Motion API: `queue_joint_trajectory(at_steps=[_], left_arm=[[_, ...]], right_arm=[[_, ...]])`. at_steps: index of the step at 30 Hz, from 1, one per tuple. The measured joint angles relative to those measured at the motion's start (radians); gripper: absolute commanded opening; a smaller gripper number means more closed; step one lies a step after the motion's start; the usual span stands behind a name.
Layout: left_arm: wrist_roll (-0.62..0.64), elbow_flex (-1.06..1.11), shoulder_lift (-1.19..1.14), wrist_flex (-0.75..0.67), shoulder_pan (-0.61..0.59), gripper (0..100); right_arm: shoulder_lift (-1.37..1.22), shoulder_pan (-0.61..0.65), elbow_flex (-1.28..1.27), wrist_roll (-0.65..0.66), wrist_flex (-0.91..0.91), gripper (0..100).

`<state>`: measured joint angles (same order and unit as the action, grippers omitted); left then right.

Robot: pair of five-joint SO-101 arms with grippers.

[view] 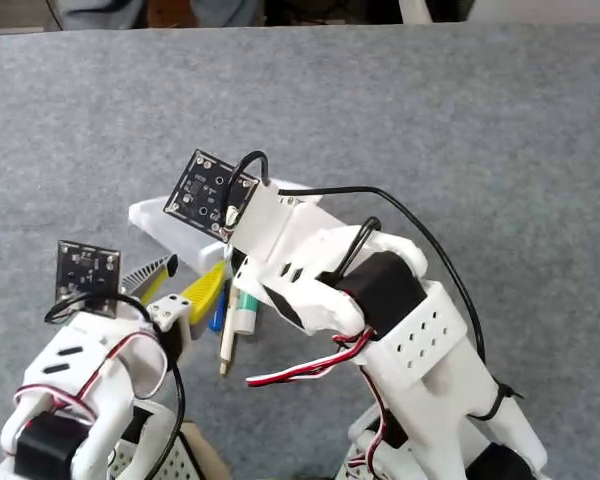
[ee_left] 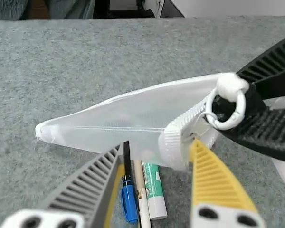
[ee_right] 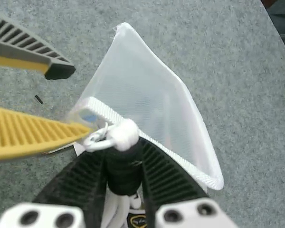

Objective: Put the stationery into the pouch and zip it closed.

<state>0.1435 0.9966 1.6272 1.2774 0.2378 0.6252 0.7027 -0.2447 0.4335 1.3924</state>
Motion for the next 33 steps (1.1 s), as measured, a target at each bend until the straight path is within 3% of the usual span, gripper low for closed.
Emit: queue_joint_trajectory(at_steps=[8, 16, 26, 33], left_arm=[[0.002, 0.054, 0.000, -0.061, 0.002, 22], [0.002, 0.052, 0.000, -0.066, 0.003, 3], [-0.002, 0.054, -0.002, -0.069, 0.000, 3], [-0.074, -0.035, -0.014, -0.012, -0.002, 3]], right_arm=[[0.000, -0.002, 0.000, 0.000, 0.000, 1.2], [0.000, -0.002, 0.000, 0.000, 0.000, 1.2], [0.006, 0.000, 0.000, 0.000, 0.005, 1.2], [0.008, 0.000, 0.000, 0.000, 0.006, 1.2]])
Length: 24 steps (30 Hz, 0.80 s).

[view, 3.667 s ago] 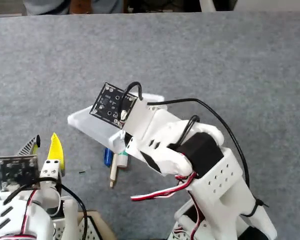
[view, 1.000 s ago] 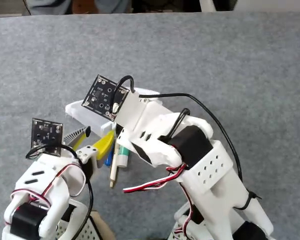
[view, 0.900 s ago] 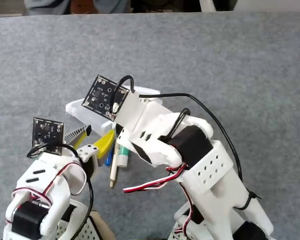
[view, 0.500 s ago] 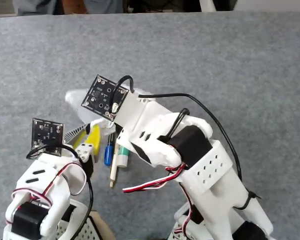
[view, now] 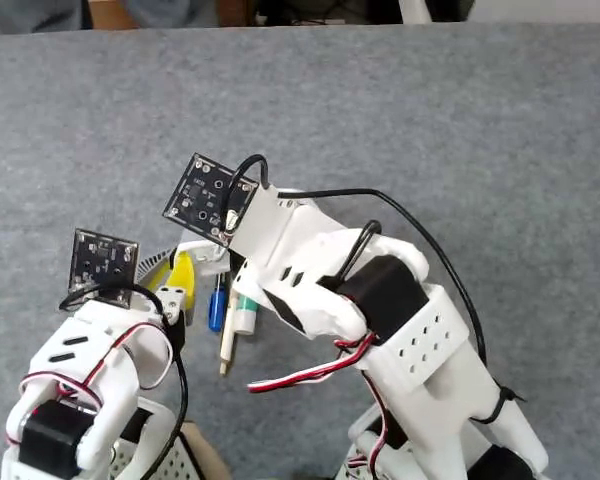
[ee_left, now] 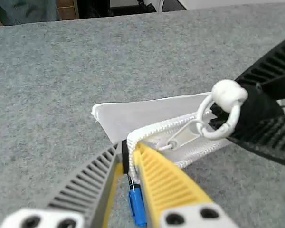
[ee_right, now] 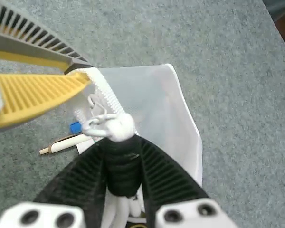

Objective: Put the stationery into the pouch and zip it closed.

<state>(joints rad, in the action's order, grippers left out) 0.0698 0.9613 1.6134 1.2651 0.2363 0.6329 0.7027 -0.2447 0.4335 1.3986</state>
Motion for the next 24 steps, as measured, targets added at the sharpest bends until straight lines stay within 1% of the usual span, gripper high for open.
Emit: queue_joint_trajectory(at_steps=[6, 13, 19, 24], left_arm=[[-0.006, -0.183, -0.002, 0.123, 0.000, 3], [-0.002, -0.313, -0.002, 0.181, 0.003, 3], [0.095, -0.402, -0.002, 0.242, 0.005, 3], [0.127, -0.474, 0.003, 0.258, 0.005, 3]], right_arm=[[0.058, 0.002, 0.018, 0.000, 0.018, 1.2], [0.153, 0.003, 0.023, 0.000, 0.018, 1.2], [0.201, 0.012, 0.044, 0.000, 0.063, 1.2], [0.216, 0.012, 0.164, 0.000, 0.132, 1.2]])
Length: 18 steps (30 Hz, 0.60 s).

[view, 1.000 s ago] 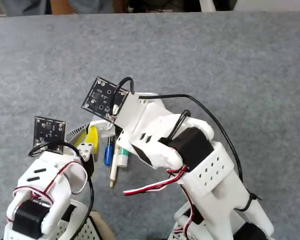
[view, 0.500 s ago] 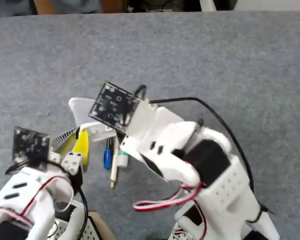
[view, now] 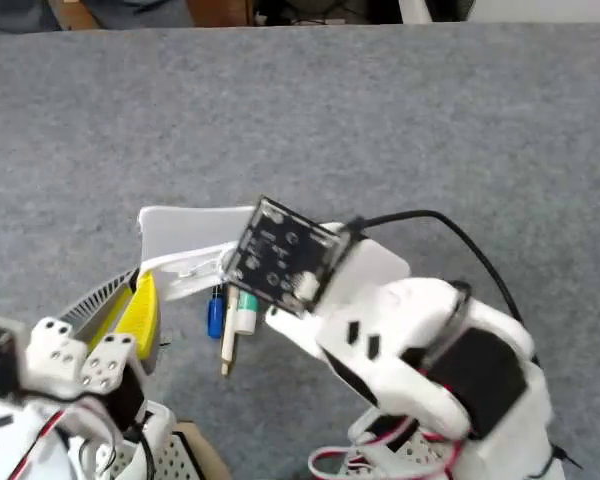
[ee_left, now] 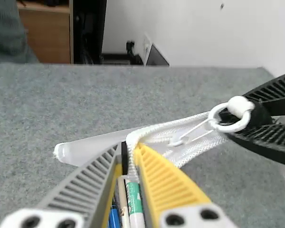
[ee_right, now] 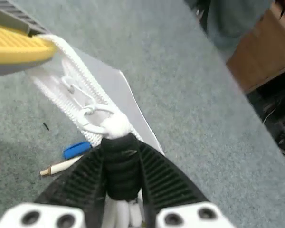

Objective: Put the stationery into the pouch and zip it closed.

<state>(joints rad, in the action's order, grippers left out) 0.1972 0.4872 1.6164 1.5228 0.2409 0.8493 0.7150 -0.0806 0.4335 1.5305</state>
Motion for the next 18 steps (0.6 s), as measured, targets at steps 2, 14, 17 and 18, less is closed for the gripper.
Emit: queue_joint_trajectory(at_steps=[2, 14, 17, 18], left_arm=[[0.014, -0.008, 0.000, 0.000, 0.000, 3], [0.083, 0.072, 0.005, 0.086, -0.002, 3], [0.083, 0.072, 0.005, 0.086, -0.002, 3], [0.083, 0.072, 0.005, 0.086, -0.002, 3]], right_arm=[[0.002, 0.000, 0.038, 0.000, 0.028, 1.2], [0.002, -0.002, -0.078, -0.055, 0.077, 1.2], [0.015, -0.002, -0.092, -0.058, 0.074, 1.2], [0.015, -0.002, -0.092, -0.058, 0.074, 1.2]])
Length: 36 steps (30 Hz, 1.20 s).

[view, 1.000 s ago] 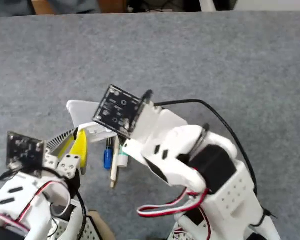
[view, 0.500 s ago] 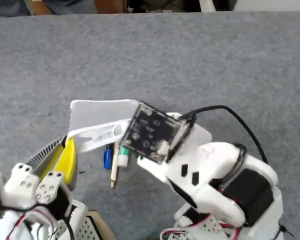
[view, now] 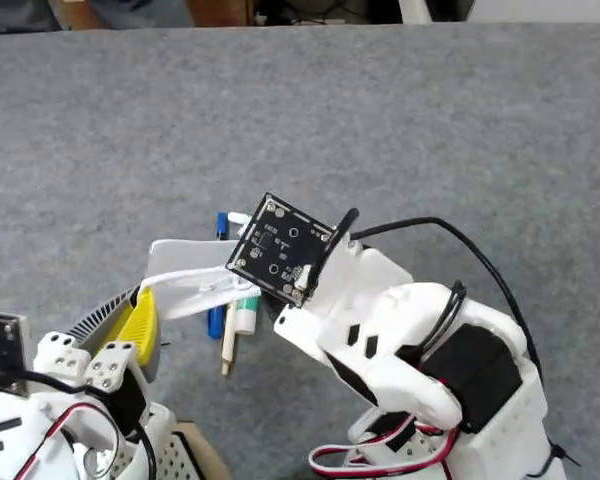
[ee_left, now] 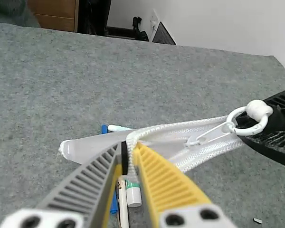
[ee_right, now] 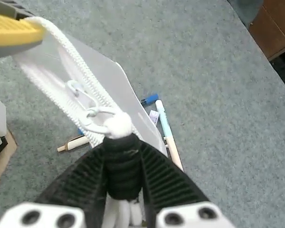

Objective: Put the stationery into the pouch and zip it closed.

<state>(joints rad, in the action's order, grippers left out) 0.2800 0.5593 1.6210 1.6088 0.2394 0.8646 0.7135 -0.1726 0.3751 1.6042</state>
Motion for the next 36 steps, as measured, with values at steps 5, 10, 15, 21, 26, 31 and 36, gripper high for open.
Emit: queue_joint_trajectory(at_steps=[5, 10, 15, 21, 26, 31, 36], left_arm=[[0.000, 0.002, 0.000, 0.000, 0.002, 3], [0.000, 0.002, 0.000, 0.000, 0.002, 3], [0.003, 0.002, 0.000, 0.000, -0.002, 3], [0.003, 0.002, 0.000, 0.000, -0.002, 3], [0.003, 0.002, 0.000, 0.000, 0.002, 3], [0.002, 0.015, 0.000, 0.000, 0.002, 3], [0.002, 0.018, 0.000, 0.000, 0.002, 3]], right_arm=[[-0.003, -0.048, 0.000, 0.000, 0.000, 1.2], [-0.011, -0.129, 0.000, -0.003, 0.000, 1.2], [-0.005, -0.192, 0.000, -0.003, 0.000, 1.2], [-0.005, -0.216, 0.000, -0.003, 0.006, 1.2], [-0.005, -0.259, -0.006, -0.003, 0.028, 1.2], [-0.005, -0.299, -0.006, -0.003, 0.040, 1.2], [-0.005, -0.304, -0.006, -0.003, 0.040, 1.2]])
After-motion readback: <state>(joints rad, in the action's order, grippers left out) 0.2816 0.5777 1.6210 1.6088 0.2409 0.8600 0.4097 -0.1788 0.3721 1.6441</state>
